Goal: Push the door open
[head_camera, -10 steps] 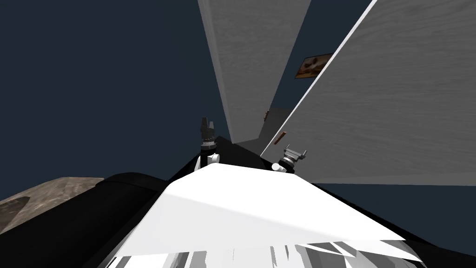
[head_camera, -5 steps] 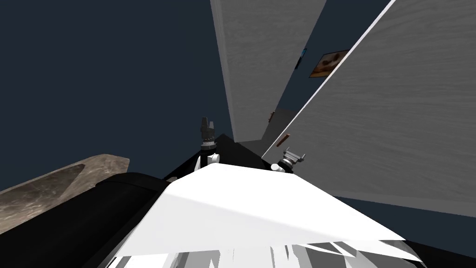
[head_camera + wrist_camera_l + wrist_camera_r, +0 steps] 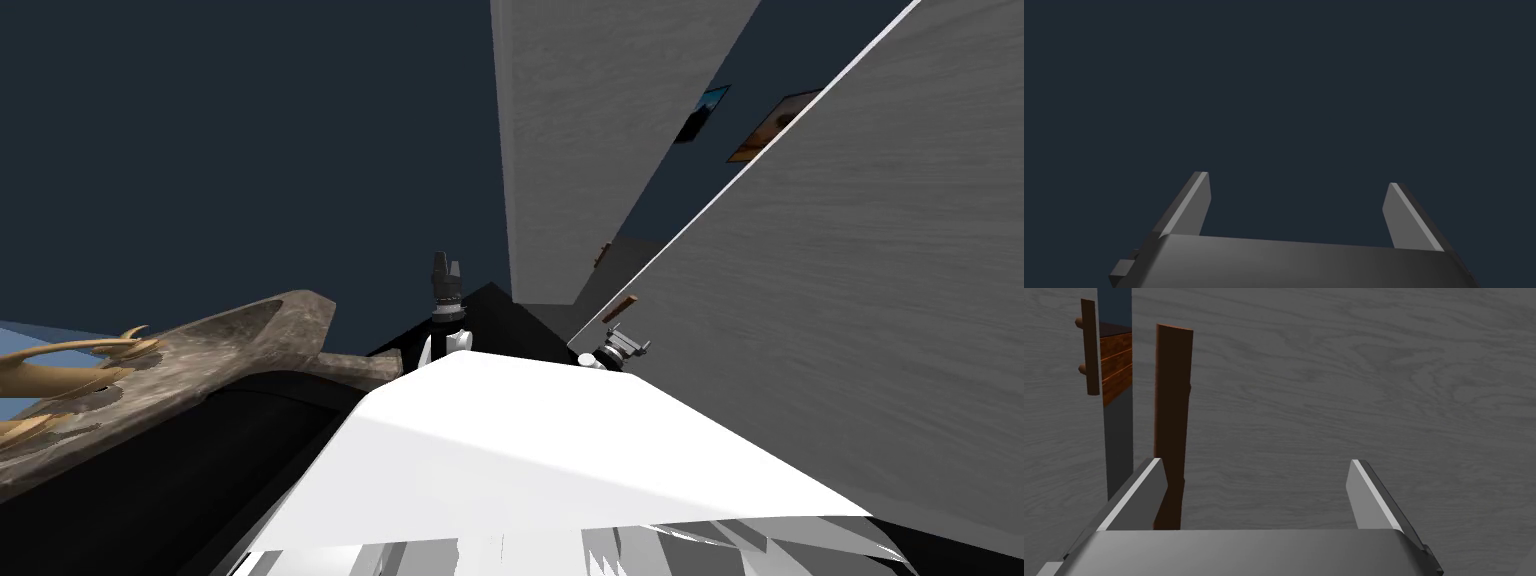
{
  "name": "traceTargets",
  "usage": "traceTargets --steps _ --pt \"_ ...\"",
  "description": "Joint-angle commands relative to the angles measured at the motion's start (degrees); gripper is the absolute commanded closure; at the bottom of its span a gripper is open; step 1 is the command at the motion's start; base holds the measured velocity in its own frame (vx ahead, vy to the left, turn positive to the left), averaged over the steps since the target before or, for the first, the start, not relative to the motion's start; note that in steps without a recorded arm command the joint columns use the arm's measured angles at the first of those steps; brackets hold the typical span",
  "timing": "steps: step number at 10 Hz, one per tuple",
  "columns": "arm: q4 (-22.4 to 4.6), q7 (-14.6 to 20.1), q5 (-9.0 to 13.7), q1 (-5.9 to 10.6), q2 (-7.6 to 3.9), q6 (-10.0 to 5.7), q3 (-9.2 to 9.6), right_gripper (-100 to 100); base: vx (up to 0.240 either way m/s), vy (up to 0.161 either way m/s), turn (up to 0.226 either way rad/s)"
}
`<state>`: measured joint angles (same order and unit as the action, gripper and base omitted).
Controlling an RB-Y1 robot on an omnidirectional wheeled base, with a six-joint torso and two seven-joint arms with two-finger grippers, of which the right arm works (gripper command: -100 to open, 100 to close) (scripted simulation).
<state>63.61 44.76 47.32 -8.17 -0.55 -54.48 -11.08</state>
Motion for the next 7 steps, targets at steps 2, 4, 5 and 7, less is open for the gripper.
traceTargets --steps 2,4,5,7 --pt "-3.2 2.6 1.7 0.86 0.39 -0.81 -0.63 -100 -0.048 -0.082 0.266" --pt "-5.2 4.1 2.8 1.45 1.07 -1.39 -1.0 -100 -0.062 -0.095 0.325" --pt "-6.3 4.9 3.5 1.77 1.48 -1.7 -1.2 -100 -0.05 -0.069 0.331" --pt "-8.1 6.3 4.5 2.31 2.27 -2.24 -1.55 -100 -0.057 -0.065 0.31"
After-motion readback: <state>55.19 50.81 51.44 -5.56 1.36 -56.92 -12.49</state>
